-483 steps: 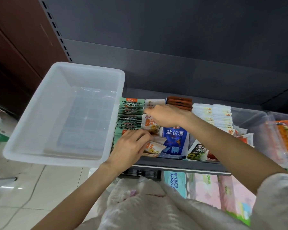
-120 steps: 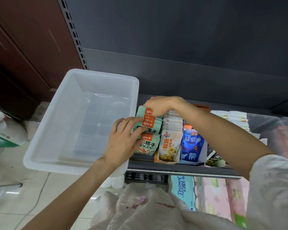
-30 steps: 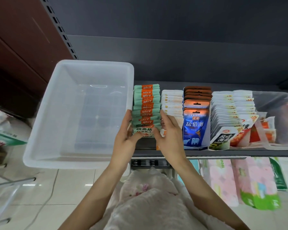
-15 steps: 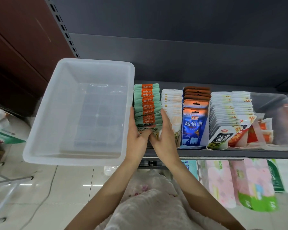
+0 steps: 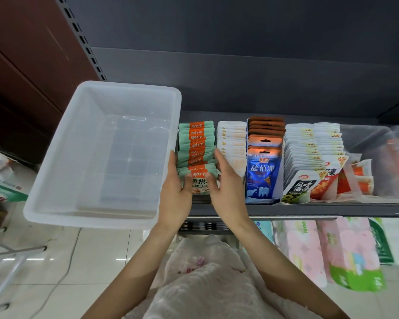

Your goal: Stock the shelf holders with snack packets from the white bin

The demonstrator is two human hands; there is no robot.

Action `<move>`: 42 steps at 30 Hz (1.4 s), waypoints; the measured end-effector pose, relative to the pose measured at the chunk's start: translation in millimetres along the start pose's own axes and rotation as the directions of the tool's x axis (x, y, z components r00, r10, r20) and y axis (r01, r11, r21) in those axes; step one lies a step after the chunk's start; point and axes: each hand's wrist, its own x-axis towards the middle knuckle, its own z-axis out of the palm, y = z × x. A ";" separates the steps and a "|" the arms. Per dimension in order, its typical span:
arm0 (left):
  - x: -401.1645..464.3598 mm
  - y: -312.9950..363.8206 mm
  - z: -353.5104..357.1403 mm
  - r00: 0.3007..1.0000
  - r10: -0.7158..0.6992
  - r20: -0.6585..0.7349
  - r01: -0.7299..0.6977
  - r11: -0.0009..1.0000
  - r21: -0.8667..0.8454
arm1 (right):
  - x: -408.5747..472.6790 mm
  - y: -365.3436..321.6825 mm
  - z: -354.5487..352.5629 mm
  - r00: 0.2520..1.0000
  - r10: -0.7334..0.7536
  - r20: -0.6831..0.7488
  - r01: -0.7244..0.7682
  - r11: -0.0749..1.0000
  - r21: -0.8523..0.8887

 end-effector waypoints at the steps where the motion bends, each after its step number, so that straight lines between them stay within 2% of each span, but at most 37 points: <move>1: -0.2 2.0 -0.3 1.000 0.021 -0.004 -0.021 1.000 0.005 | 0.4 1.2 -0.3 1.000 -0.003 0.012 0.003 1.000 0.003; 3: 1.9 6.3 0.4 0.998 0.067 -0.001 -0.067 0.998 -0.004 | 0.3 2.3 -3.3 1.000 -0.016 0.026 0.015 0.999 0.030; 7: 9.4 8.4 -0.9 0.997 0.065 0.045 -0.060 0.994 -0.087 | 2.5 -5.5 -20.1 0.996 -0.085 -0.015 0.086 0.994 0.067; 9: 12.4 5.7 -0.7 0.994 0.072 0.086 -0.064 0.994 -0.094 | 12.7 -9.1 -30.0 0.985 -0.170 -0.037 0.170 0.985 -0.003; 12: 17.1 1.7 4.6 0.991 0.092 0.101 -0.086 0.995 -0.056 | 38.5 -12.0 -41.9 0.962 -0.269 0.039 0.272 0.945 -0.182; 15: 25.2 0.5 10.6 0.994 0.084 0.065 -0.083 0.996 -0.009 | 62.6 -16.2 -49.4 0.942 -0.308 0.133 0.335 0.881 -0.335; 17: 31.8 1.9 12.4 0.996 0.080 0.049 -0.081 0.997 0.006 | 69.4 -17.8 -52.3 0.952 -0.276 0.134 0.306 0.886 -0.349; 18: 35.2 3.5 12.5 0.996 0.071 0.045 -0.071 0.997 0.000 | 67.7 -18.4 -51.7 0.965 -0.231 0.120 0.257 0.918 -0.303; 20: 41.2 7.5 12.2 0.998 0.045 0.046 -0.043 0.999 -0.027 | 55.2 -18.9 -43.9 0.987 -0.121 0.108 0.129 0.990 -0.062; 22: 43.6 10.8 12.1 0.998 0.041 0.048 -0.038 0.998 -0.056 | 40.0 -18.6 -26.7 0.990 -0.054 0.134 0.030 0.984 0.173; 23: 43.4 12.2 12.1 0.998 0.045 0.049 -0.042 0.997 -0.070 | 35.5 -17.7 -16.7 0.989 -0.041 0.140 0.007 0.972 0.235; 29: 48.3 11.8 4.7 0.996 -0.048 0.070 0.064 0.963 -0.261 | 42.4 -22.6 4.6 0.988 0.057 0.146 -0.114 0.899 0.422; 31: 50.6 11.6 1.3 0.995 -0.073 0.074 0.091 0.956 -0.278 | 42.5 -26.4 3.1 0.984 0.091 0.153 -0.153 0.870 0.468; 34: 54.1 12.9 1.2 0.994 -0.080 0.079 0.096 0.966 -0.241 | 42.7 -27.9 3.7 0.985 0.096 0.146 -0.147 0.910 0.389; 38: 58.5 12.7 1.0 0.991 -0.032 0.126 0.058 0.976 -0.210 | 51.6 -25.2 -5.8 0.999 0.002 0.038 -0.010 0.975 0.221; 42: 63.3 10.8 -1.3 0.986 -0.008 0.164 0.034 0.987 -0.156 | 65.0 -17.9 -6.5 0.994 -0.058 0.095 0.049 0.994 0.095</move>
